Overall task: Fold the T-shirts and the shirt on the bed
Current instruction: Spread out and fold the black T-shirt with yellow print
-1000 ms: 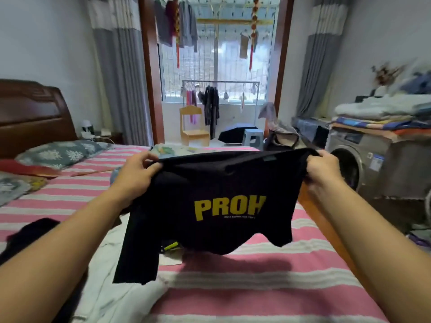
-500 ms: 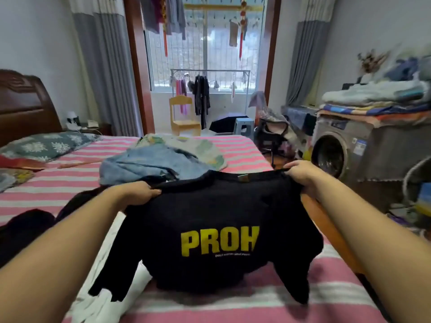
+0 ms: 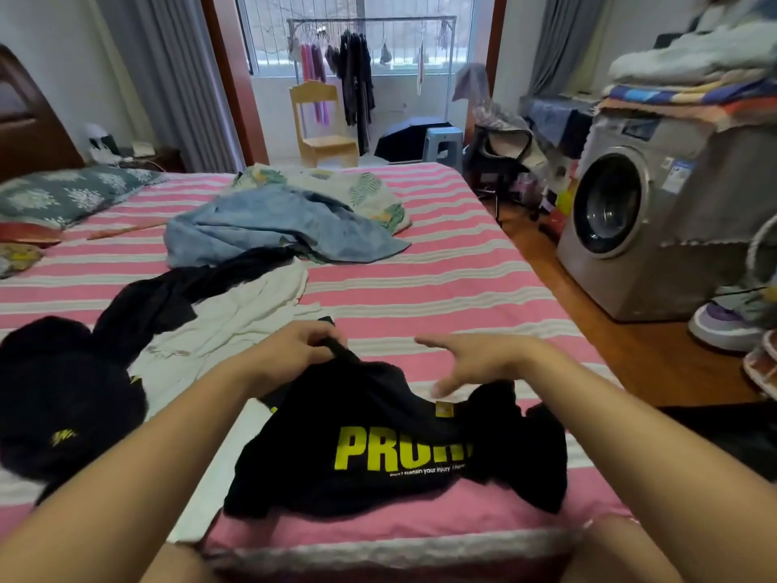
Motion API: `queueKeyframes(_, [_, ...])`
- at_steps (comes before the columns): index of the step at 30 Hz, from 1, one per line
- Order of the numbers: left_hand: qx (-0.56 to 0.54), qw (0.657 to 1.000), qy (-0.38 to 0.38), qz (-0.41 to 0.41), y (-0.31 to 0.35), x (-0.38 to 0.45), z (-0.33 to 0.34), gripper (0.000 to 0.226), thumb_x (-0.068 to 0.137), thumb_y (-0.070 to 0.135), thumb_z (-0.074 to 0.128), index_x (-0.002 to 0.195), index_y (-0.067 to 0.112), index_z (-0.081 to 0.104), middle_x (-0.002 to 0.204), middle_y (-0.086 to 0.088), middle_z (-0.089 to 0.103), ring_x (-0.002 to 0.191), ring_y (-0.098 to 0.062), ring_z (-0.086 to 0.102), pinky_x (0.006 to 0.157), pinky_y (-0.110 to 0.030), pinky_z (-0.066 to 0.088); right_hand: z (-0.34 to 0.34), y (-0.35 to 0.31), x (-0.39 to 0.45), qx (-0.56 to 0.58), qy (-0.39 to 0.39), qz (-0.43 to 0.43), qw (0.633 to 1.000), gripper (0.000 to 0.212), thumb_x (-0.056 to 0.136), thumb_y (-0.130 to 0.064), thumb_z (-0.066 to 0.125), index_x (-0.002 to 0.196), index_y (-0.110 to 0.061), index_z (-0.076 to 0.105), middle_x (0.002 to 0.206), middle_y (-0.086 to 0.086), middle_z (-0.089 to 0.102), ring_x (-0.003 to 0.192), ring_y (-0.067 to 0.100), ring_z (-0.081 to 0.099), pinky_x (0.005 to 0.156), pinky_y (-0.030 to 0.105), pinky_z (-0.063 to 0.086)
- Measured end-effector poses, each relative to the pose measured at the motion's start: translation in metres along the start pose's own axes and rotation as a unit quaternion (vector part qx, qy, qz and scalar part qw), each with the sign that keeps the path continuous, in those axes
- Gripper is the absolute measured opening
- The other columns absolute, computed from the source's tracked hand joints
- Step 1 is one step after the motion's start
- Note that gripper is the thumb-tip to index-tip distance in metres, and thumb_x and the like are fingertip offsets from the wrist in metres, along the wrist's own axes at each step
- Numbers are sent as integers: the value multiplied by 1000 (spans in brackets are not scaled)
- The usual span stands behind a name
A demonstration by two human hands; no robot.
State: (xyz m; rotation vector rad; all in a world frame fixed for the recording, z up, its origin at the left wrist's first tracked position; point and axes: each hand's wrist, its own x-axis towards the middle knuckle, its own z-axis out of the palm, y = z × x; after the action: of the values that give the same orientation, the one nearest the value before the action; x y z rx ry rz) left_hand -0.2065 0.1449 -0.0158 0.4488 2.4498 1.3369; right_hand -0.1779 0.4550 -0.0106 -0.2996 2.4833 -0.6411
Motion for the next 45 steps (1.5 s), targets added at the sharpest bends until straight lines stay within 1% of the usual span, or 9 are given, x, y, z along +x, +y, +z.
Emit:
queueKeyframes(4, [-28,995,-85,38,35,-19,0,24,91,-18,49,100,-4,67,90,-4,70,79,-9,64,71,-16,48,21,-31,30,68,7,-60,996,104,82,-38,82,160,-38,14,164,-15,22,149,10,23,120,31,23])
queueKeyframes(7, [-79,993,-80,23,33,-32,-9,23,96,-14,50,105,-1,67,94,-8,71,81,-13,67,70,-20,52,30,-31,42,61,-16,-45,997,70,81,-32,82,143,-36,50,127,-17,65,122,14,59,102,27,45])
queueKeyframes(9, [-64,997,38,11,14,-31,-19,30,96,-9,53,97,13,72,92,-6,73,83,-17,68,73,-29,54,34,-20,39,-30,-43,-16,999,29,84,-30,79,111,-28,66,86,-15,71,96,23,69,77,24,50])
queueKeyframes(14, [104,945,305,-62,-49,-23,-34,24,92,4,57,89,25,67,95,2,70,94,-24,64,82,-35,48,38,21,11,-215,21,78,973,35,80,-29,72,113,-25,62,105,-2,66,104,24,64,90,34,51])
queueKeyframes(20, [502,838,198,-80,-55,-22,-20,13,85,11,52,93,21,50,101,1,59,85,-23,53,65,-35,42,17,62,-10,-246,94,205,943,36,84,-44,73,104,-15,67,98,4,66,93,26,64,84,34,55])
queueKeyframes(24, [627,763,48,-150,-54,-21,19,37,93,22,48,130,24,51,133,-5,52,125,-29,47,93,-40,40,24,78,-31,-32,72,229,970,80,82,-56,75,148,-23,44,145,6,50,132,27,50,101,37,46])
queueKeyframes(29, [534,839,-76,65,-62,-8,84,72,92,45,57,156,34,28,155,0,38,144,-26,35,120,-43,25,51,107,-45,300,175,231,909,30,95,-36,67,98,-6,67,80,5,61,67,18,54,68,33,46])
queueKeyframes(39, [165,982,-25,-86,-68,0,78,36,102,48,54,88,22,74,86,6,73,83,-10,66,78,-28,47,49,115,-89,444,128,-13,887,33,78,21,55,96,0,72,92,15,67,82,24,64,71,32,48])
queueKeyframes(45, [166,982,-73,-49,-66,-5,68,15,96,30,69,84,24,74,73,16,70,66,7,60,71,-18,44,39,125,-99,515,87,-49,851,48,63,-45,90,83,-6,72,82,14,52,70,26,52,64,35,44])
